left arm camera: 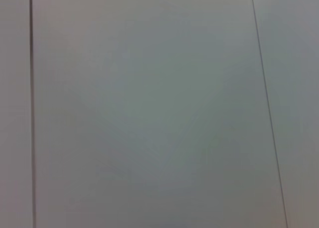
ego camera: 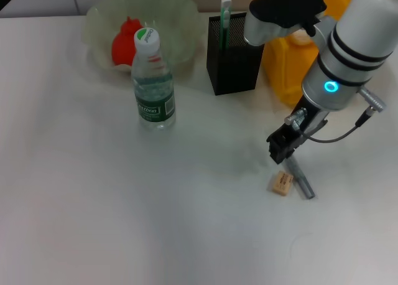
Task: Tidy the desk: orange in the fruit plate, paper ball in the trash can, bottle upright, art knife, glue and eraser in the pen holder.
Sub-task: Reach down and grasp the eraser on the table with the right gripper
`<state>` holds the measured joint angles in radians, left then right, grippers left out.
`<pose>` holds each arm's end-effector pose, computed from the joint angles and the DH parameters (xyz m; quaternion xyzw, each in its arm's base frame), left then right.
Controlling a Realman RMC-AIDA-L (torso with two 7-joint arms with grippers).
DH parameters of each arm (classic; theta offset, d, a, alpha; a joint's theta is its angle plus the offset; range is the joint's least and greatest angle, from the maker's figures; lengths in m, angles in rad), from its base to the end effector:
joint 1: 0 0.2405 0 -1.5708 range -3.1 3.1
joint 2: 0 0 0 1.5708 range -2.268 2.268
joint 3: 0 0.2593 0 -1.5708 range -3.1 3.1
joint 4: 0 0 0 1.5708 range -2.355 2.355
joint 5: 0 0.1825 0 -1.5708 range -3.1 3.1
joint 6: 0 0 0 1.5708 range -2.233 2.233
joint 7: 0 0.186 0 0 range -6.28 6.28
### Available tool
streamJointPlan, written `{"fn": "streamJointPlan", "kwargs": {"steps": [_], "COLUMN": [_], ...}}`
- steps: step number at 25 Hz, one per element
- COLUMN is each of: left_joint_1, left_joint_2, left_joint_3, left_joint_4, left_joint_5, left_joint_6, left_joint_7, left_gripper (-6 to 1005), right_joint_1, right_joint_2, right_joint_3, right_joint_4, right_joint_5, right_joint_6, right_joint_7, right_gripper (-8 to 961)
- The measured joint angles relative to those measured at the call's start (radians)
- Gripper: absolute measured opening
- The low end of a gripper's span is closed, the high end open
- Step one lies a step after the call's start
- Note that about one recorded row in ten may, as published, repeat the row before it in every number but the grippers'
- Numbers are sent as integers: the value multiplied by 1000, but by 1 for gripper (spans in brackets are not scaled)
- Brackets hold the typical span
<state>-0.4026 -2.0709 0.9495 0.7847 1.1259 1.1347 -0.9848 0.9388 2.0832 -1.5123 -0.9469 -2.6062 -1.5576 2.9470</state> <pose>-0.2132 0.3955 0.0640 -0.7997 -0.1060 -0.3715 0.4596 0.1794 0.3502 -0.0829 -0.8491 0.4318 -0.2685 0.1431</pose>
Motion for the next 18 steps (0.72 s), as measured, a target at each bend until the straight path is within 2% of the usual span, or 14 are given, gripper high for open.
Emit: {"fn": "streamJointPlan", "kwargs": {"steps": [3,9,12,17,18], "left_joint_1": [-1,-4,-4,0,1], "left_joint_2": [0,0,0,0,0], "left_joint_3": [0,0,0,0,0], "left_joint_4": [-1,-5,-6,-7,-7], "left_joint_5": [-6,-9,-9,-10,-11], "left_joint_6": [-1,0,2,3,4], "left_joint_7": [2,9,9,9,9], "left_gripper": [773,773,773,773,773], "right_joint_1": [5,4,4,11,14], "right_joint_2": [5,8,8,8,8], "right_joint_3": [-3,-29,-51,-117,-137], "right_joint_4": [-2,3,7,13,13], "right_joint_5": [5,25,31,32,33], "right_joint_6": [-23,-16,-3,19,23], "right_joint_7": [-1,-6,-13,-15,-15], "right_gripper": [107,275,508,661,661]}}
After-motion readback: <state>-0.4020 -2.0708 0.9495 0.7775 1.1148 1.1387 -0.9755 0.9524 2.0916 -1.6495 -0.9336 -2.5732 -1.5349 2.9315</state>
